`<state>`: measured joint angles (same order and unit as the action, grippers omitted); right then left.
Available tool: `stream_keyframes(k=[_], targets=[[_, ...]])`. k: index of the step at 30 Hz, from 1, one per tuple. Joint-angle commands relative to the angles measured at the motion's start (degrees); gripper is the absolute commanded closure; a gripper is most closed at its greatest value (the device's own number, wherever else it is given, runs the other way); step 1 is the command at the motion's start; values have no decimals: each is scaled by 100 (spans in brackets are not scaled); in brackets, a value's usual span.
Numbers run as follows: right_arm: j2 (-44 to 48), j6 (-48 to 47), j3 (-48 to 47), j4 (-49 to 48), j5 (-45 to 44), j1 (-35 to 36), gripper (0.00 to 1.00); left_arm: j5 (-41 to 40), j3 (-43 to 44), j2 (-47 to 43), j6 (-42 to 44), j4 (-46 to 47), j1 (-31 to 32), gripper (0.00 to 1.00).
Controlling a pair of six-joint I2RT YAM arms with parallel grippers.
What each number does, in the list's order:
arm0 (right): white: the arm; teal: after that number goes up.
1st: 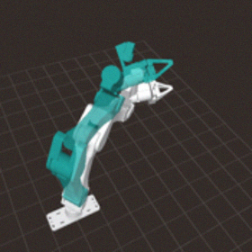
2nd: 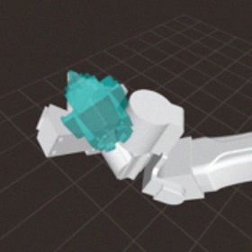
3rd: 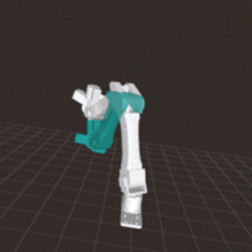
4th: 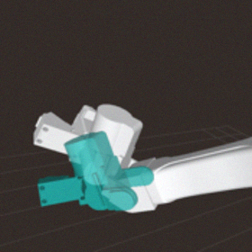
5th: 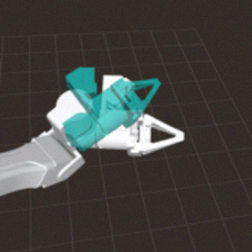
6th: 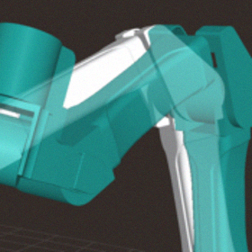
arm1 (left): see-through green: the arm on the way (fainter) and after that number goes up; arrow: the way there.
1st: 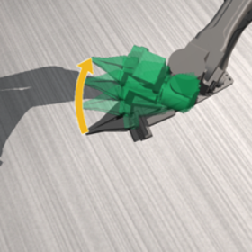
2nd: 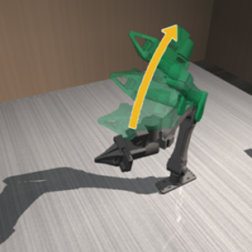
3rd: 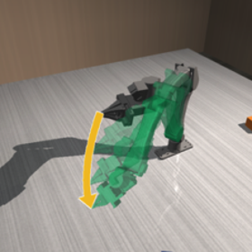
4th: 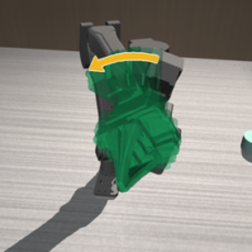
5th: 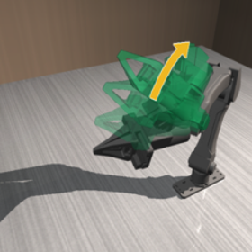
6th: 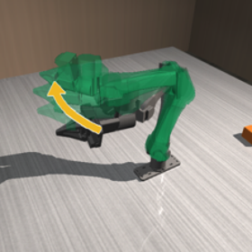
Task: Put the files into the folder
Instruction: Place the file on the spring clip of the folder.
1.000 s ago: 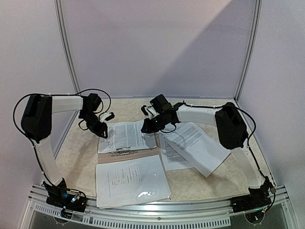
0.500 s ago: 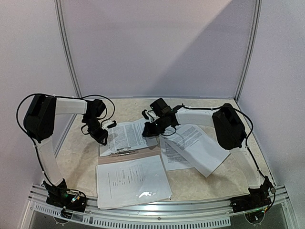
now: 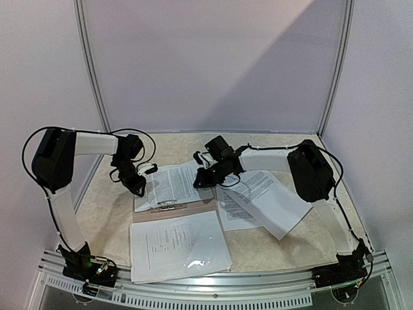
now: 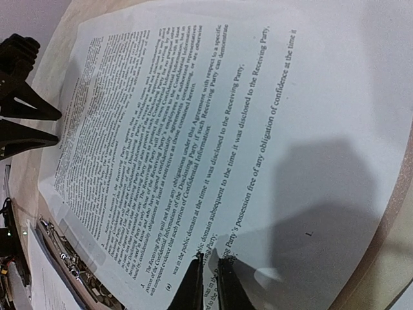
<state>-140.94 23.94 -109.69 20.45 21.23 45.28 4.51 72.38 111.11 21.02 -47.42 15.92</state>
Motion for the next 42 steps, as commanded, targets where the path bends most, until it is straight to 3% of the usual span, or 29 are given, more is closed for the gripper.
stream_keyframes(k=[1, 7, 18, 31, 34, 38, 42], targets=[[187, 55, 251, 199, -24, 60, 91, 40, 18, -37, 43, -114, 53, 68], [253, 110, 211, 155, 12, 67, 92, 48, 11, -104, 28, -100, 50, 68], [392, 51, 255, 299, 40, 129, 92, 78, 67, -241, -12, -78, 55, 58], [413, -273, -307, 681, -106, 123, 88, 132, 78, -372, -25, -148, 55, 58], [535, -331, -428, 736, -86, 71, 84, 130, 118, -461, -22, -195, 47, 57], [948, -210, -341, 897, -199, -109, 69, 119, 206, -668, 42, -309, 43, 56], [1659, -12, 305, 1400, -658, -483, 57, 244, 259, -1004, 252, -390, 35, 54]])
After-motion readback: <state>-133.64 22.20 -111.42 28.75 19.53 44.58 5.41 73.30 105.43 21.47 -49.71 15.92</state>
